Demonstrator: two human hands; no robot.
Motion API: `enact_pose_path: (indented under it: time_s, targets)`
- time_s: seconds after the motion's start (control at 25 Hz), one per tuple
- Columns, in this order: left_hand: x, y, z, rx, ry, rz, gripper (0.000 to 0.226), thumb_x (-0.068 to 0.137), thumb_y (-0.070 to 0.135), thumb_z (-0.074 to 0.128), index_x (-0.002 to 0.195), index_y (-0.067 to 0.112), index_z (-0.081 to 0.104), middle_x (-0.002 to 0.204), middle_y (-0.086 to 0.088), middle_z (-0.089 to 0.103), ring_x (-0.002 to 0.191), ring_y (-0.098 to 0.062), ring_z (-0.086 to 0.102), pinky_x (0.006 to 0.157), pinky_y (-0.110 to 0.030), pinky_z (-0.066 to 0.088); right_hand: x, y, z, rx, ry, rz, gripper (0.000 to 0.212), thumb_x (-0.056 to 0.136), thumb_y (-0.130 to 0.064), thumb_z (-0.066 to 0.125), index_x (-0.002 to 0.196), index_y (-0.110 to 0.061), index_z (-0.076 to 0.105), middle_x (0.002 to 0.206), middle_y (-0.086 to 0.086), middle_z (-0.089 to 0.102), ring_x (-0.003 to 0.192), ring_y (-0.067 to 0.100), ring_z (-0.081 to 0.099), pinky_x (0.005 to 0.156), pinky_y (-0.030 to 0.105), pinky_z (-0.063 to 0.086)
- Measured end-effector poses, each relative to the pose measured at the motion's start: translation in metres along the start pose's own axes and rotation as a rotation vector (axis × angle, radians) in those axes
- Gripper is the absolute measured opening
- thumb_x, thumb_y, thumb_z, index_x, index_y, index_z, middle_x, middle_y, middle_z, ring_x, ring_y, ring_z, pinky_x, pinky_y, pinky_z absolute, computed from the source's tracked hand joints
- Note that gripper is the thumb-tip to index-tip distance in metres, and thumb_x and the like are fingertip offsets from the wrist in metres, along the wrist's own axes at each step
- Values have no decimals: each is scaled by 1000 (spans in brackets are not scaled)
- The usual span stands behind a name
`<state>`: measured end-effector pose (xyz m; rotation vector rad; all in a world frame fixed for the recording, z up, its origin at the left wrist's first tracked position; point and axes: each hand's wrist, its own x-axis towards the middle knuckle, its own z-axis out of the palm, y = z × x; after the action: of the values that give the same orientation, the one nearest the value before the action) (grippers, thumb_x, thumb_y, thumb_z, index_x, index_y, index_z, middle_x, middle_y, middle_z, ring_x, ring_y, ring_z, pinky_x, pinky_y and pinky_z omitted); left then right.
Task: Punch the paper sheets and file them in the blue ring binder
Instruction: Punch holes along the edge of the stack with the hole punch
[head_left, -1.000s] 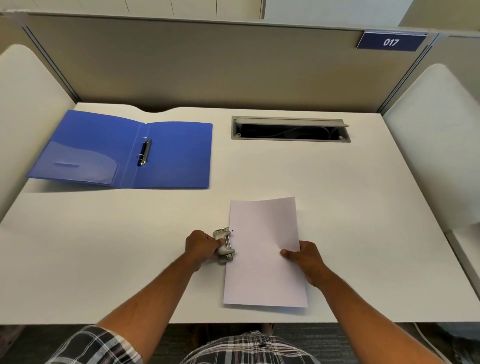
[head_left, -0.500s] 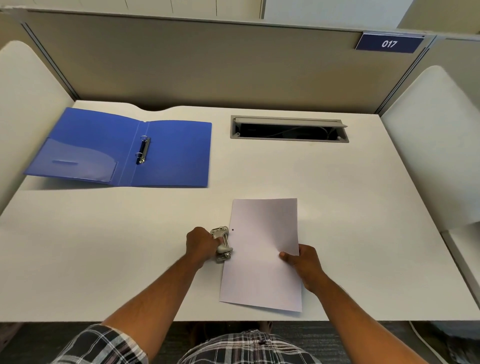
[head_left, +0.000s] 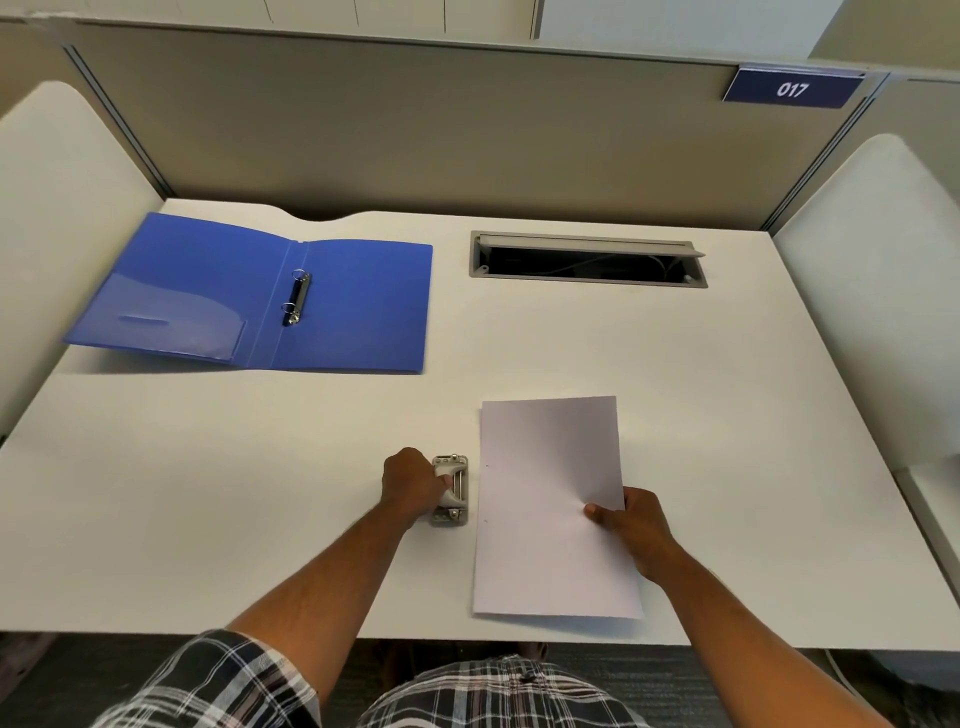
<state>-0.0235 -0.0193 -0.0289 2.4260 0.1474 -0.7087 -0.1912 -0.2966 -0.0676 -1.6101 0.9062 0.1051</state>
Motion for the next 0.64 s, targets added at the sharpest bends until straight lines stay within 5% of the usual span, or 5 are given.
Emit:
enact_pose_path:
  time_s: [0.4, 0.64]
  targets:
    - [18, -29, -11, -48, -55, 12, 31, 69, 28, 82, 68, 6, 59, 81, -21, 73, 70, -34, 73, 69, -44, 61, -18, 7, -14, 102, -14, 4, 24, 80, -12, 85, 100, -10, 73, 94, 9, 77, 83, 27, 73, 61, 26, 58]
    - [19, -55, -53, -89, -1, -52, 26, 78, 18, 79, 66, 0, 64, 73, -20, 73, 63, -31, 74, 72, -43, 61, -17, 4, -4, 93, -30, 13, 27, 80, -13, 85, 104, -9, 73, 97, 11, 77, 88, 31, 73, 70, 34, 59]
